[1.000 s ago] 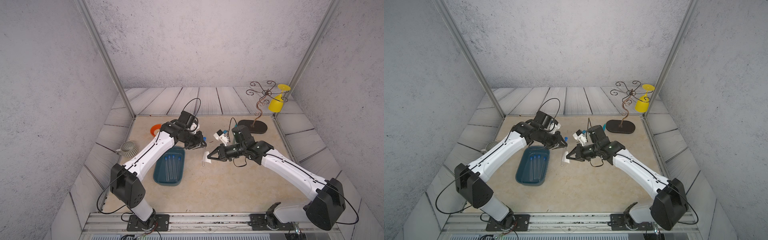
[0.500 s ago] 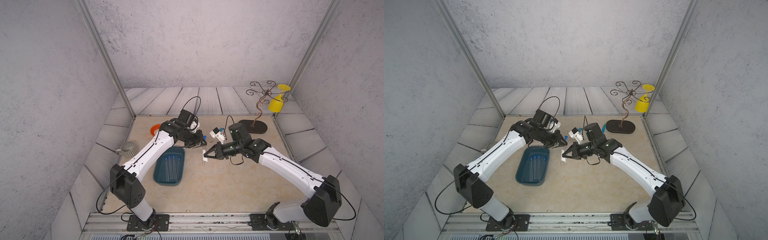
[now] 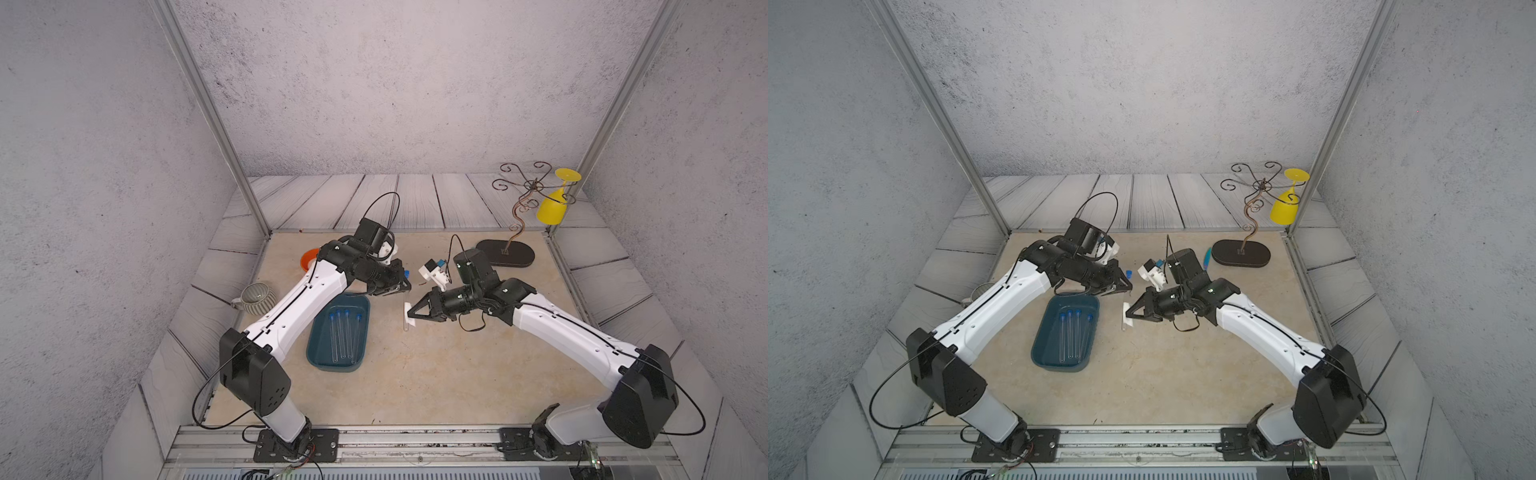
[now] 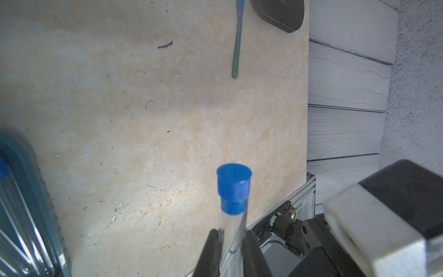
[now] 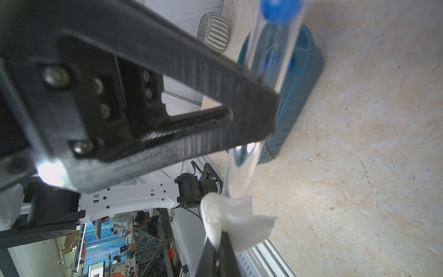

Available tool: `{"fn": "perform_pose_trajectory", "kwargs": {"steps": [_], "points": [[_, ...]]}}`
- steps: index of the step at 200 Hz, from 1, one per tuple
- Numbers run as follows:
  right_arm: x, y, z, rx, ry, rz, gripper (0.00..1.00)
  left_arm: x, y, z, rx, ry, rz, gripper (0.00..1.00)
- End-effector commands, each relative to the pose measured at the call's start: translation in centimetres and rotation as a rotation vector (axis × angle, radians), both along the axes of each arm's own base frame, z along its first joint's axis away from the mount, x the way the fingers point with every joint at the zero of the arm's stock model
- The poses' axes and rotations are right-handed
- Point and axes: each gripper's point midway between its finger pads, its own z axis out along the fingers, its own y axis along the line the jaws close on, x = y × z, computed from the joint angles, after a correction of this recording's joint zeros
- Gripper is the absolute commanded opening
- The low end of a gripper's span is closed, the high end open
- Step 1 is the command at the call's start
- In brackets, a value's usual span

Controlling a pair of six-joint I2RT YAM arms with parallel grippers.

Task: Wipe the exteriors of test tubes
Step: Wipe the dirt from the test tube.

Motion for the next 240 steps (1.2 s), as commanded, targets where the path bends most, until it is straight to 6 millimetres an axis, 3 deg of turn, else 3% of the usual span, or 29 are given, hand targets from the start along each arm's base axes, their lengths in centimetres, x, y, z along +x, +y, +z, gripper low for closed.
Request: {"fn": "perform_pose_trajectory", "kwargs": {"steps": [1,69,125,240], "points": [[1.1,0.3,-0.6,-0.035,-0.021,-0.007,0.05,-0.6,-0.5,1.6,-0.054,-0.011,-0.026,0.14],[3.6,1.0,-0.5,-0.056,-0.038,-0.008,0.06,-1.1,-0.4,1.6,-0.060,-0.009,-0.030,0.14],[4.1,0.3,-0.5,-0.070,-0.043,-0.024,0.05,-1.2,-0.1,1.8,-0.055,-0.016,-0.028,0.14],[-1.3,-3.2,-1.1,-0.054,0.005,-0.027,0.06,-0.1,-0.6,2.0,-0.058,-0.031,-0.024,0.15]]}}
